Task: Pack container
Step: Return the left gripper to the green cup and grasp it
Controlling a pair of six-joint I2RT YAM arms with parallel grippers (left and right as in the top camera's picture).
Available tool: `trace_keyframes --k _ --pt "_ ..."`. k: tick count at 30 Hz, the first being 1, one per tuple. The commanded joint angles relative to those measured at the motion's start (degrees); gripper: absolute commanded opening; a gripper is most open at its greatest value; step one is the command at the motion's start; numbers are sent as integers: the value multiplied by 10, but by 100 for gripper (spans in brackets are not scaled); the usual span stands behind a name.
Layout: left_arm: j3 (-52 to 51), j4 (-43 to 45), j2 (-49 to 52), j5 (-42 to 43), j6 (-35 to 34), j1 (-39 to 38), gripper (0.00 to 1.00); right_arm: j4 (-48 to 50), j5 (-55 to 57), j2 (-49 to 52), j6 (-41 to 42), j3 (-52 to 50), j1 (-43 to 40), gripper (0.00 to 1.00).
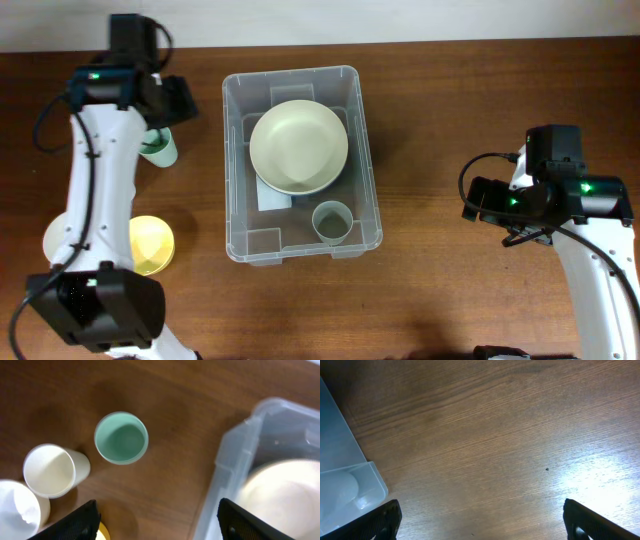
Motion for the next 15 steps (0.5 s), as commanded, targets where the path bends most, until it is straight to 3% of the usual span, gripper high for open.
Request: trace_keyframes --k 1,3,15 --pt "24 17 47 43 68 25 76 3 9 0 0 -1 5 99" --pt "32 30 78 41 96 24 76 5 9 0 0 -1 5 99" --pt "33 65 247 41 101 26 76 2 9 0 0 -1 5 99"
